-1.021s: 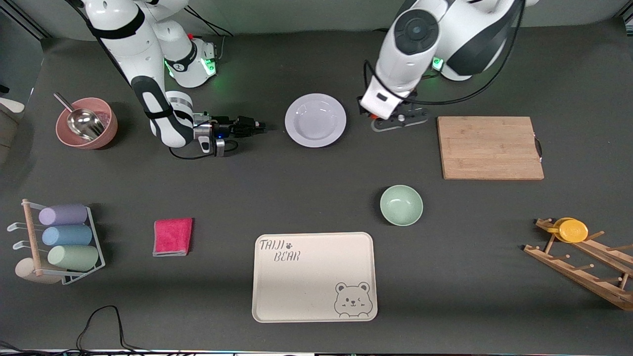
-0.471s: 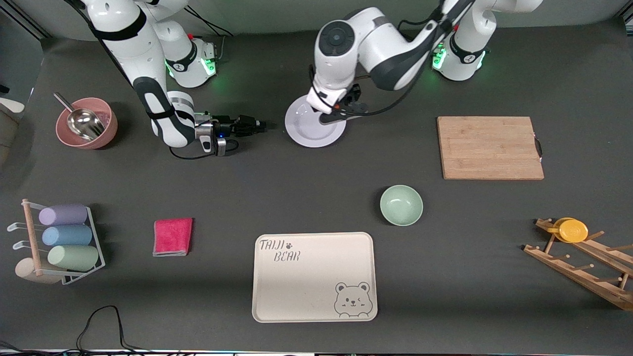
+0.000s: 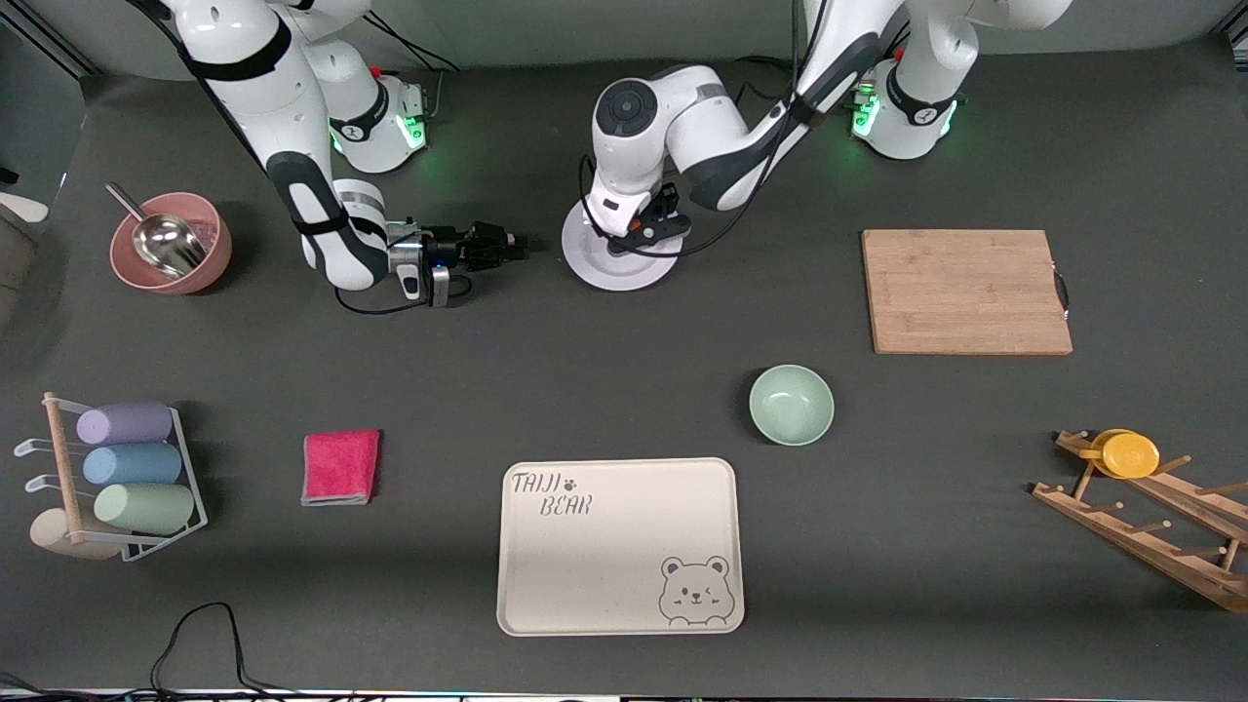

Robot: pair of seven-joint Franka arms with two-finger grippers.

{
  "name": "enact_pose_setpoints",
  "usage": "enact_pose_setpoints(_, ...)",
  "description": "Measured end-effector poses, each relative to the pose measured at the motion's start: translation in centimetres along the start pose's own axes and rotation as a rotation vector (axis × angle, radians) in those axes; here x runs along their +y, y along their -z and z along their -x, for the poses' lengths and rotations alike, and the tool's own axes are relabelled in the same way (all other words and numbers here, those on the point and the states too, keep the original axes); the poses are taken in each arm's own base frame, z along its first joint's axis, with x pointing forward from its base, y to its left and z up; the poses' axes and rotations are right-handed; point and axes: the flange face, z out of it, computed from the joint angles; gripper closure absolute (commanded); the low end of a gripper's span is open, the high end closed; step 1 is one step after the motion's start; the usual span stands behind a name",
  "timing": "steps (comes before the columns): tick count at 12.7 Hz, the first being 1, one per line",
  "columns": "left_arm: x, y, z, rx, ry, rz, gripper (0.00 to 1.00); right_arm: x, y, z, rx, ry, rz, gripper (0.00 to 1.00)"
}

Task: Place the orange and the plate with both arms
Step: 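Lower the orange onto the plate held by the right gripper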

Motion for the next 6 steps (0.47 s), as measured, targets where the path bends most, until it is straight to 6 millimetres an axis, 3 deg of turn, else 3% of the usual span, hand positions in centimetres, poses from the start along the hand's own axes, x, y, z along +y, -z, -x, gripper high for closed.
enact_pose_setpoints(6, 0.6, -7.1, 4.3, 0.054, 0.002, -0.02, 1.0, 0.1, -0.2, 0.2, -0.007, 0.007, -0.003, 0.57)
